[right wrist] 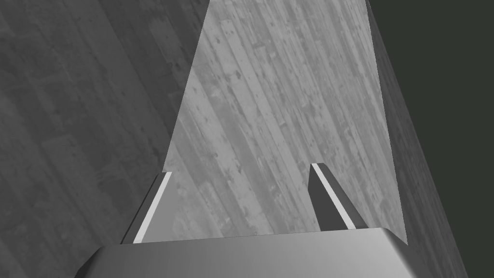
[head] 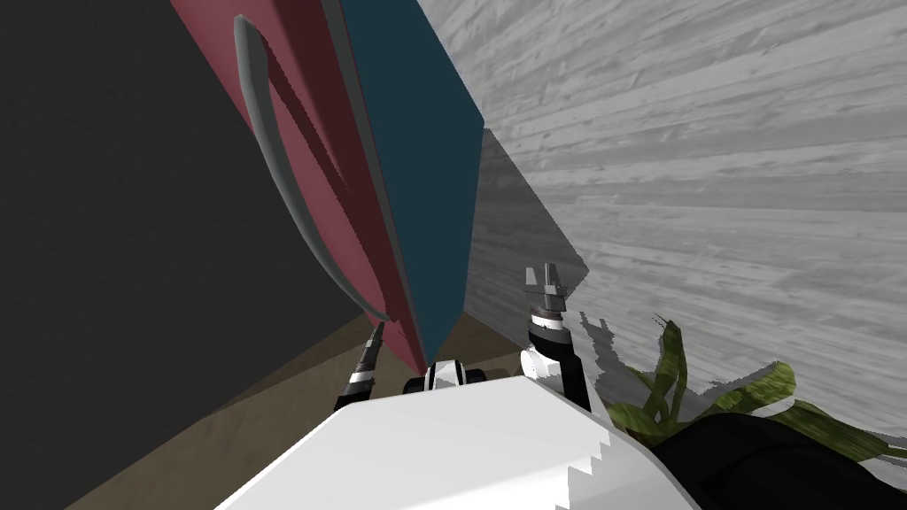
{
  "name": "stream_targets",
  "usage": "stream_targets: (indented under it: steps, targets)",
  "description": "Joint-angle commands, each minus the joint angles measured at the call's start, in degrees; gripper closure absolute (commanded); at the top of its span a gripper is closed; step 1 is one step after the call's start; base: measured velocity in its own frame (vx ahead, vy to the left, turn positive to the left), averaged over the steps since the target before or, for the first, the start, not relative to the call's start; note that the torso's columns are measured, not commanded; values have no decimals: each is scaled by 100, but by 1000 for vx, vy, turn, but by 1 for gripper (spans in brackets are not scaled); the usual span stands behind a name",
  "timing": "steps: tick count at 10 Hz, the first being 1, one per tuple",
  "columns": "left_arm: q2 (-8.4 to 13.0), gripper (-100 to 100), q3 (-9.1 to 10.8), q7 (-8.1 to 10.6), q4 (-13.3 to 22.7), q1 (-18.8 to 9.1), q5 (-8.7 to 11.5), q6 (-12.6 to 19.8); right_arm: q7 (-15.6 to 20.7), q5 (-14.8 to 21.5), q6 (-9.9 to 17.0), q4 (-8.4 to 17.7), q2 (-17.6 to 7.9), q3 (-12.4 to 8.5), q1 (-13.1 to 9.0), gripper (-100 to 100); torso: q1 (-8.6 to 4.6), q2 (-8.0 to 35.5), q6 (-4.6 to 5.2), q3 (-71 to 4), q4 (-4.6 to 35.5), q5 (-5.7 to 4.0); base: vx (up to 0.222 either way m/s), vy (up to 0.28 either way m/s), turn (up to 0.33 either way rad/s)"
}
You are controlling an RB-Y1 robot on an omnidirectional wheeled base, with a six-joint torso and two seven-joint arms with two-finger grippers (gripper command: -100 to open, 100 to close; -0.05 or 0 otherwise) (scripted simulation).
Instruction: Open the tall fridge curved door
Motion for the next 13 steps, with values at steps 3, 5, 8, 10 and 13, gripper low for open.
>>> stream_targets:
  steps: [3, 5, 8, 10, 13]
  targets:
    - [389, -100, 95, 129, -399, 10, -117, 509, 0, 0, 0, 0, 0, 0, 0, 0, 3, -3, -1, -2, -1, 1, -16, -32, -8]
    - [439, -100, 138, 200, -628, 38, -178, 774, 0, 0, 0, 0, 0, 0, 0, 0, 1, -2, 0, -2, -1, 0, -23, -40, -9]
    - [474, -100, 200, 307, -965, 80, -268, 1177, 0, 0, 0, 0, 0, 0, 0, 0, 4, -4, 0, -3, -1, 1, -20, -38, -8]
    - [503, -100, 240, 375, -1176, 105, -324, 1434, 0, 0, 0, 0, 0, 0, 0, 0, 5, -4, -1, -3, -1, 1, -17, -33, -8]
    - [567, -100, 294, 471, -1463, 139, -402, 1791, 0, 0, 0, 0, 0, 0, 0, 0, 3, -2, 0, -2, -1, 1, -21, -34, -7]
